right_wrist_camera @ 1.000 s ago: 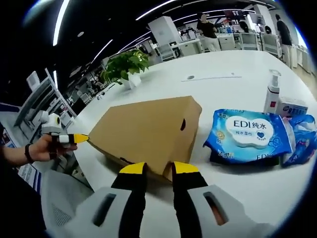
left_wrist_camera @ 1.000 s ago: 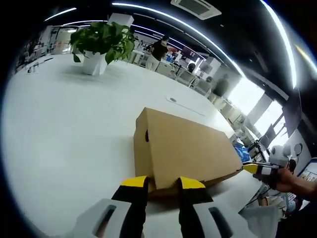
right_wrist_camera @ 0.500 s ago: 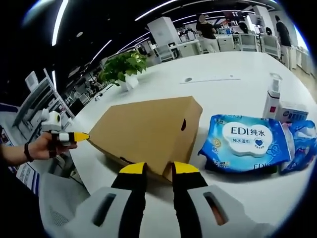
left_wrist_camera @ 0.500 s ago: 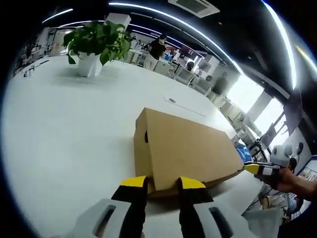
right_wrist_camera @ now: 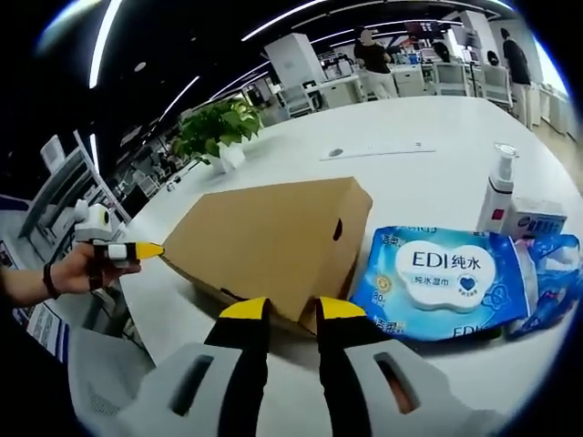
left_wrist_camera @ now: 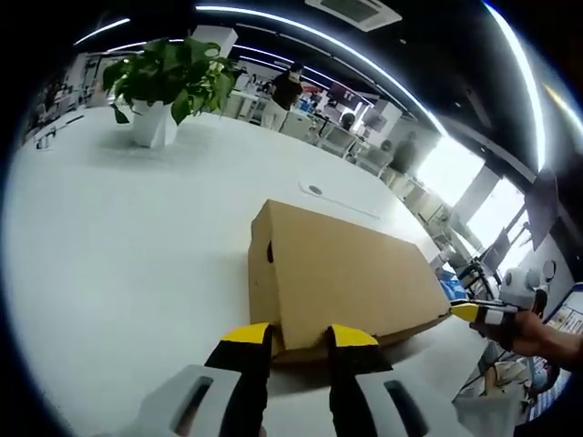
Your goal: Operate the shoe box by opening the lid, removing the specified soft item, and placing it in the target area until the item is outside and the box remains undamaged.
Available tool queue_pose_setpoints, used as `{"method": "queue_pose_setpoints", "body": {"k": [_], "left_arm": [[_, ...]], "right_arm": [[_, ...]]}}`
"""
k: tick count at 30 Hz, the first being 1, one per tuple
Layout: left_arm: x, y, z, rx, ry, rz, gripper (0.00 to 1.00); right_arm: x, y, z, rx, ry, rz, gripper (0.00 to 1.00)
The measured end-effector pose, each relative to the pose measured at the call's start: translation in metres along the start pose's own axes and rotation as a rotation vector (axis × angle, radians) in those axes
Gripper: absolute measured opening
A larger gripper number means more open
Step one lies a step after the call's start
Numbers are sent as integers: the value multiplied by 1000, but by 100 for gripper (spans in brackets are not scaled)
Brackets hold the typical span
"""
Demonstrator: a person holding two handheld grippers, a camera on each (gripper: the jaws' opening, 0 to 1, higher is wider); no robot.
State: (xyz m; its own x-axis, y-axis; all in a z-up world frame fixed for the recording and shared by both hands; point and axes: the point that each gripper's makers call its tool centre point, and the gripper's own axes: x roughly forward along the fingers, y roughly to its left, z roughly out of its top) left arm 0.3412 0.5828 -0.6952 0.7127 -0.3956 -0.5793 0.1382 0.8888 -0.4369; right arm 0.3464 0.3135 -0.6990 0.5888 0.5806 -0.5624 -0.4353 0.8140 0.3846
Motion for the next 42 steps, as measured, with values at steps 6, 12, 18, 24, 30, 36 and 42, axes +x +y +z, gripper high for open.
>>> {"method": "queue_pose_setpoints", "body": {"k": [6, 12, 18, 24, 30, 36, 42], "left_arm": [[4, -2, 2, -3, -1, 0, 24], [5, -3, 2, -10, 0, 1, 24], [5, -3, 2, -7, 0, 3, 24], [-4, -5, 1, 35, -3, 4, 26], [-29, -8, -4, 83, -25, -3, 32], [-51, -15, -19, 125, -20, -6, 34], [-64, -22, -31, 141, -14, -19, 35]], "right_arm": [[0, -4, 4, 3, -3, -6, 18], [-1, -2, 4, 4, -1, -5, 18], [-1, -1, 6, 14, 0, -7, 18], [-9, -4, 8, 6, -22, -37, 17], [-38, -14, 2, -17, -57, -62, 29], [-78, -16, -19, -13, -64, -110, 31], [-100, -21, -32, 10, -80, -143, 31]]}}
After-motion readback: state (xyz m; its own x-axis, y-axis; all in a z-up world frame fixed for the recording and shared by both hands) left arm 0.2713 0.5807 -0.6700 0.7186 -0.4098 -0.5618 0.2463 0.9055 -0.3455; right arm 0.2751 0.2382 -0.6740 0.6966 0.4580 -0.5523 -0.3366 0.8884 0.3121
